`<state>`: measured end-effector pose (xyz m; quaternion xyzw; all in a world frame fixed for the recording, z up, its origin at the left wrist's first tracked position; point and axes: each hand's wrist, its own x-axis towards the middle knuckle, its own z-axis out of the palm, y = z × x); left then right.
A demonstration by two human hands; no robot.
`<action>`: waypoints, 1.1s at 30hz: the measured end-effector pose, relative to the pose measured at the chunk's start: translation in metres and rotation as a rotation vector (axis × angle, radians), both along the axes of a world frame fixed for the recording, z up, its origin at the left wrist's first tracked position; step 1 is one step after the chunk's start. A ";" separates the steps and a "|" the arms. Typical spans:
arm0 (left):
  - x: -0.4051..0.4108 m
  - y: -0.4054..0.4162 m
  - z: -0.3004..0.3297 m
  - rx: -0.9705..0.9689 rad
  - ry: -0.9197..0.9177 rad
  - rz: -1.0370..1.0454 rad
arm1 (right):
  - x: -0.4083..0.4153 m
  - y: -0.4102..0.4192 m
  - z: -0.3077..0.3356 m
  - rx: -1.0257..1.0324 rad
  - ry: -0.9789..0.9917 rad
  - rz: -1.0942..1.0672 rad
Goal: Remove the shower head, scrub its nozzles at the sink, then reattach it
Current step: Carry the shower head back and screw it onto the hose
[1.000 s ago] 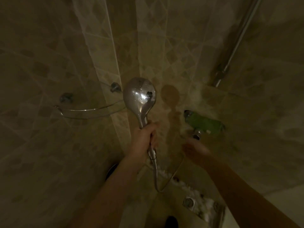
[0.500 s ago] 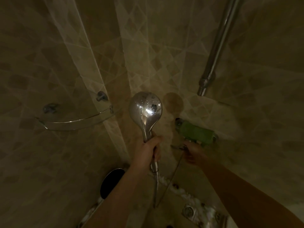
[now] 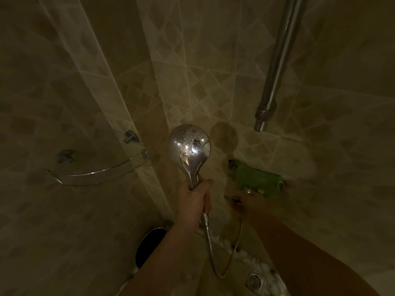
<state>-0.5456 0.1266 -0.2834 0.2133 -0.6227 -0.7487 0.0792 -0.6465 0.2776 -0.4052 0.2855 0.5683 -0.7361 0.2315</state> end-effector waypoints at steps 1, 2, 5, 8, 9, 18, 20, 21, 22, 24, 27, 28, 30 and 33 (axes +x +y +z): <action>0.001 -0.002 0.001 -0.007 0.008 0.008 | 0.000 -0.001 -0.001 -0.008 0.026 -0.028; 0.002 -0.004 0.001 -0.011 0.016 0.019 | 0.000 -0.002 -0.004 0.015 0.060 -0.040; 0.004 -0.010 0.002 -0.027 0.026 0.055 | 0.004 -0.006 -0.011 0.180 0.191 -0.078; 0.005 -0.018 0.003 -0.021 0.022 0.077 | 0.001 -0.007 -0.015 0.237 0.184 -0.044; 0.005 -0.020 0.004 -0.016 0.018 0.091 | -0.001 -0.005 -0.016 0.268 0.172 -0.014; 0.010 -0.035 -0.013 0.062 -0.009 0.233 | -0.014 0.008 -0.023 0.242 0.109 0.039; 0.008 -0.037 -0.012 0.059 -0.013 0.248 | -0.016 0.010 -0.024 0.251 0.091 0.038; 0.008 -0.038 -0.009 0.050 -0.015 0.241 | -0.016 0.010 -0.024 0.254 0.084 0.045; 0.006 -0.040 -0.010 0.058 0.008 0.218 | -0.016 0.010 -0.024 0.252 0.075 0.052; 0.004 -0.046 -0.015 0.051 -0.004 0.196 | -0.017 0.013 -0.025 0.240 0.075 0.069; 0.006 -0.052 -0.017 0.041 -0.004 0.228 | -0.018 0.019 -0.024 0.249 0.100 0.147; 0.007 -0.054 -0.018 0.054 0.001 0.238 | -0.019 0.021 -0.025 0.252 0.102 0.168; 0.008 -0.057 -0.022 0.047 0.000 0.252 | -0.020 0.020 -0.028 0.278 0.095 0.179; 0.010 -0.060 -0.026 0.020 -0.011 0.245 | -0.019 0.016 -0.028 0.273 0.048 0.117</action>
